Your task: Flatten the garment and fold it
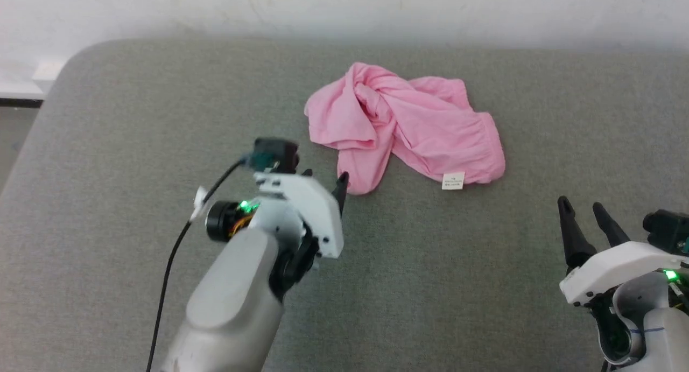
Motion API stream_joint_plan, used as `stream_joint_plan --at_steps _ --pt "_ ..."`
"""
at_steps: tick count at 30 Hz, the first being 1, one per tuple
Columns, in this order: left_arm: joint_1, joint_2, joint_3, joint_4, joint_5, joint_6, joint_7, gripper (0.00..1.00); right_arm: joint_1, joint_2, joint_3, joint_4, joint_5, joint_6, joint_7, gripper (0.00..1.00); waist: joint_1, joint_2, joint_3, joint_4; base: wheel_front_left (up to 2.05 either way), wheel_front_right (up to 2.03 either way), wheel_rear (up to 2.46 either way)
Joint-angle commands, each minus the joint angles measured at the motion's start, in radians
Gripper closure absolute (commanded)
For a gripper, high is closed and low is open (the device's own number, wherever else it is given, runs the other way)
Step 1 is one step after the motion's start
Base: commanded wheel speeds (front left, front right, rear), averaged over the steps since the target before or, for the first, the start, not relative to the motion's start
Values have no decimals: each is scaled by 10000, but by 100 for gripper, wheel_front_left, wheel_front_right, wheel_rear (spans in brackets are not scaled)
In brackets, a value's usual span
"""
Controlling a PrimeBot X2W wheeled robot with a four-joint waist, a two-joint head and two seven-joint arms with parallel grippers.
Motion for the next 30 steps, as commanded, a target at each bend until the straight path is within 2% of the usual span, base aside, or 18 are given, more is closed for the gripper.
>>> stream_joint_plan --at_steps 1,3,7,17,18,19,22,26,30 --pt "-333 -19 -118 248 -86 97 410 0 138 30 21 -142 76 -7 58 0 -1 0 463 -301 0 0 0" --pt "-1038 -25 -347 741 -126 218 1270 0 153 32 16 -389 148 -7 177 0 -1 0 707 -469 0 0 0" --pt "-1941 -31 -696 1572 -181 451 2328 0 127 33 -77 -662 203 -7 295 0 -1 0 1091 -759 0 0 0" --pt "-2276 -19 -941 3115 -346 748 2557 0 45 34 -147 -790 256 -7 257 0 -1 0 1390 -898 0 0 0" --pt "-2240 -20 -920 3213 -397 735 2486 59 39 34 -142 -788 251 -7 248 0 -1 0 1376 -859 0 0 0" --pt "-2211 -21 -918 3271 -437 676 2376 100 37 35 -136 -787 238 -7 242 0 -1 0 1359 -810 0 0 0" --pt "-2023 -25 -844 3297 -714 415 1980 100 42 35 -85 -784 199 -7 235 0 -1 0 1273 -666 0 0 0" --pt "-1616 -28 -546 2910 -1145 151 942 100 22 35 203 -987 -24 -7 277 0 -1 0 1130 -510 0 0 0" --pt "-995 -31 -103 2061 -1600 106 -177 100 -191 -124 1281 -1585 -610 -7 956 0 -1 0 1054 -390 0 0 0"
